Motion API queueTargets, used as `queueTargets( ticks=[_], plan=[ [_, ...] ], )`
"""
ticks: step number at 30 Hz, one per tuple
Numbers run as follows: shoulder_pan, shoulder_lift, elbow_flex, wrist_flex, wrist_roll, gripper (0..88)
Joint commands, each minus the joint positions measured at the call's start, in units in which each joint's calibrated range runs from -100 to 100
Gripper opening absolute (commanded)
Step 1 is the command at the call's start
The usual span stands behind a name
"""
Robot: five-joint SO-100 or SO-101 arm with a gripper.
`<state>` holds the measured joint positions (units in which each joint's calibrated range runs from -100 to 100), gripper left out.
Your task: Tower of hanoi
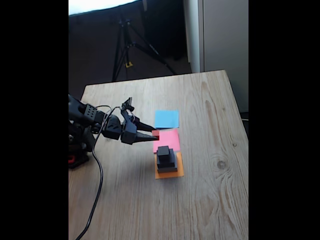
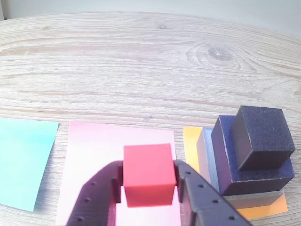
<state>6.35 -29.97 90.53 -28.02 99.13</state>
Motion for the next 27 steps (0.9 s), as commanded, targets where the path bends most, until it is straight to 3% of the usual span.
queueTargets(
  ticks=[1,14,27],
  plan=[
    [-1.5,5.6,1.2,-12.6,0.9,0.3],
    [-3.1,28.8,-0.1,-36.4,0.9,0.3],
    [-2.7,45.4,-10.6,-42.4,0.9,0.3]
  ],
)
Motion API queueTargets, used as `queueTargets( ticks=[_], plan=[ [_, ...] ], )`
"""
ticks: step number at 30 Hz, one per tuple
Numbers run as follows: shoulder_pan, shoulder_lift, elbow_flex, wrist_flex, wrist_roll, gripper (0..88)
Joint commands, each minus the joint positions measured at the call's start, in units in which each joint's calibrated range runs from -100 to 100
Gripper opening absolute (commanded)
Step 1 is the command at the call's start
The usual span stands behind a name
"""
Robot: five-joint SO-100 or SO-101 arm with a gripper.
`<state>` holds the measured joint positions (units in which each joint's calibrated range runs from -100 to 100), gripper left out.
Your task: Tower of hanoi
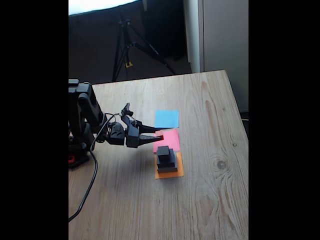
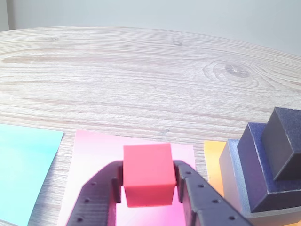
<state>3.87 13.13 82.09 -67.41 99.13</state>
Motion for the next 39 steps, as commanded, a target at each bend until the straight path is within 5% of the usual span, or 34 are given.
queueTargets(
  ticks=[1,22,39],
  plan=[
    [-0.3,3.2,-2.2,-3.9,0.9,0.3],
    [-1.7,10.3,-1.2,-9.2,-14.7,0.3],
    [-1.7,9.4,-4.3,-0.9,-10.2,0.3]
  ],
)
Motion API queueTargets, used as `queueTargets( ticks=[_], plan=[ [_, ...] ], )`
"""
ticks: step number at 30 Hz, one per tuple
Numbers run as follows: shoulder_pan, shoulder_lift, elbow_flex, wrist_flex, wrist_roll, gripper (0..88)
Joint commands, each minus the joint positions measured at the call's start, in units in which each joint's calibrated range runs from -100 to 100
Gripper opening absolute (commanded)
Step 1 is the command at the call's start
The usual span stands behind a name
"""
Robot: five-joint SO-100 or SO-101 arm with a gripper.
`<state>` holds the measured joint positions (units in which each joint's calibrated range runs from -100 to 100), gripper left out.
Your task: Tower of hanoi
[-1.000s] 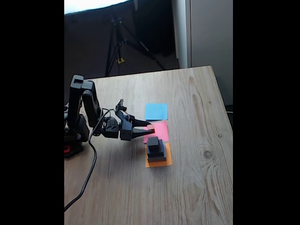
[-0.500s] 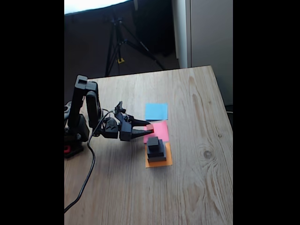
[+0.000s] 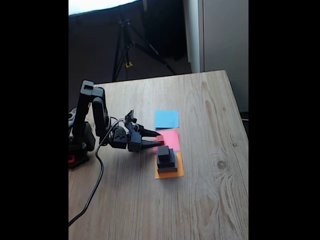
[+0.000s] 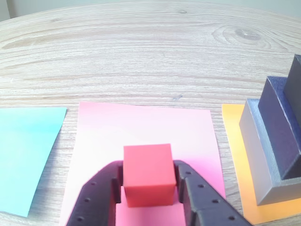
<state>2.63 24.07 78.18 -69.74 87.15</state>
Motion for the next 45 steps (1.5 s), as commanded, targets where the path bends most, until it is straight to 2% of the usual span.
queueTargets(
  ticks=[1,6,14,19,25,31,37,41,43,45],
  plan=[
    [-0.8,-1.7,-0.5,1.6,2.0,0.3],
    [-1.2,-2.1,0.0,2.3,4.0,0.6],
    [-0.8,-2.7,0.1,2.3,5.3,10.4],
    [-0.5,-3.6,0.4,2.5,4.7,18.3],
    [-0.5,-7.2,2.2,2.5,2.1,19.7],
    [-0.8,-19.0,7.4,6.9,-0.2,21.6],
    [0.5,-37.5,10.9,20.7,1.3,13.8],
    [2.2,-50.4,9.7,37.8,3.0,0.3],
    [2.8,-56.0,7.9,47.9,4.5,0.3],
    [3.4,-61.2,4.4,59.6,4.0,0.3]
  ],
)
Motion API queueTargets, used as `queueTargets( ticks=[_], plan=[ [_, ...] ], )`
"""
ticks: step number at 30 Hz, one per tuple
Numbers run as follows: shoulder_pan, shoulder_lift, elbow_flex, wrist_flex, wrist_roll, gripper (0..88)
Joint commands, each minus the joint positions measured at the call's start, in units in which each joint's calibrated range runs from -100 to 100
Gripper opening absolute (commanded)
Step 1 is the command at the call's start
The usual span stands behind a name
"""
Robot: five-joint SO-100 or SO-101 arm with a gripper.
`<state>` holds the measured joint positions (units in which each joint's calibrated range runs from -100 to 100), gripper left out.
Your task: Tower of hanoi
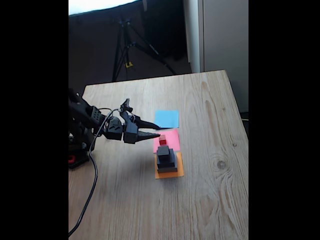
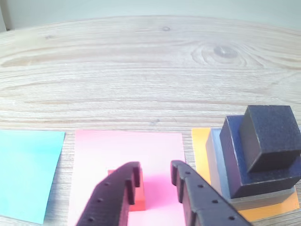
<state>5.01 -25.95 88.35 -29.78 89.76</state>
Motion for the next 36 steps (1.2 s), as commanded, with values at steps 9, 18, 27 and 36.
queueTargets(
  ticks=[9,18,27,36],
  plan=[
    [3.6,-24.7,-38.3,79.9,0.2,0.2],
    [14.3,-29.7,-62.6,106.1,8.1,0.2],
    [23.5,-31.9,-65.4,110.4,10.2,2.7],
    [25.7,-34.4,-51.5,98.9,10.2,17.4]
  ],
)
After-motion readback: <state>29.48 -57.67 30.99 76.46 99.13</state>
